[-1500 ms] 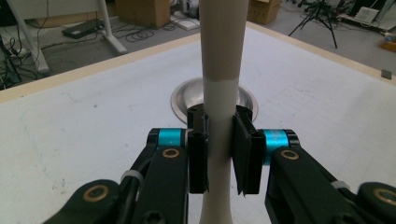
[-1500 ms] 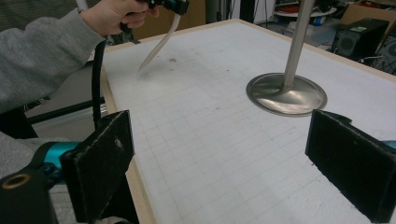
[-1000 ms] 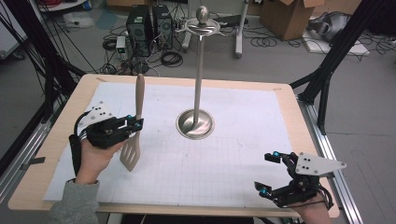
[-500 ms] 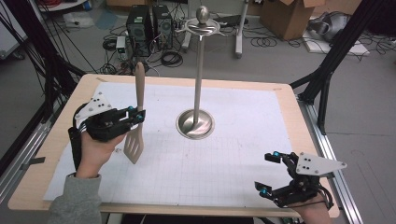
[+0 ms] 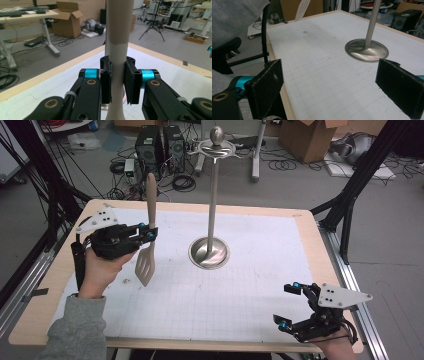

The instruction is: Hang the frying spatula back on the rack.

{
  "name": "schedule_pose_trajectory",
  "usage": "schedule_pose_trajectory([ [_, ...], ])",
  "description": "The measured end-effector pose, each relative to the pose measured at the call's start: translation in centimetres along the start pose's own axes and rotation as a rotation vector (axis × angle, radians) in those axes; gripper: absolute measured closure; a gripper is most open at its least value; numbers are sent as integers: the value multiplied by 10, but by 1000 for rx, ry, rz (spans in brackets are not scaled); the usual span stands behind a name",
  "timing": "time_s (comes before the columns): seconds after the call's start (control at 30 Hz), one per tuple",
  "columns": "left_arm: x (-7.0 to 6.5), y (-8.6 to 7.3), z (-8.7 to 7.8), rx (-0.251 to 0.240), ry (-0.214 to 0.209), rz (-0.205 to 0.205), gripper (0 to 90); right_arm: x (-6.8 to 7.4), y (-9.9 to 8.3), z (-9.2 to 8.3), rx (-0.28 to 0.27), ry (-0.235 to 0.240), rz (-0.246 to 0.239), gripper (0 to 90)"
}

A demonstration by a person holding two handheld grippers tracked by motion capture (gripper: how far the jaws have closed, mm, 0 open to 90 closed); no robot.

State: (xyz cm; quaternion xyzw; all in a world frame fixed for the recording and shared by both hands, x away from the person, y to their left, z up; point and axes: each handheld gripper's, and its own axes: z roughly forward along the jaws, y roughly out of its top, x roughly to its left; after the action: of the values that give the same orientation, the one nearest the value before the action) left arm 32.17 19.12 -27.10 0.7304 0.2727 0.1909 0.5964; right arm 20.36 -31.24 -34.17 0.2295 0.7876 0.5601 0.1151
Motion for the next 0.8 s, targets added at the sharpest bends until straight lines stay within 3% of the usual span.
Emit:
schedule_pose_trajectory([
  [0.2, 8, 7, 7, 21, -13, 2, 775, 0, 0, -1, -6, 3, -2, 70],
  [0.37, 15, 9, 11, 4, -53, -2, 775, 0, 0, -1, -5, 5, -1, 70],
  [0.53, 22, 10, 15, -4, -58, -26, 774, 0, 0, -1, -5, 8, -5, 70],
  [0.63, 24, 10, 16, -18, -52, -14, 775, 0, 1, -1, -8, 3, -9, 70],
  [0.8, 24, 14, 19, 3, -44, 9, 775, 0, 1, -5, -20, 4, -1, 70],
])
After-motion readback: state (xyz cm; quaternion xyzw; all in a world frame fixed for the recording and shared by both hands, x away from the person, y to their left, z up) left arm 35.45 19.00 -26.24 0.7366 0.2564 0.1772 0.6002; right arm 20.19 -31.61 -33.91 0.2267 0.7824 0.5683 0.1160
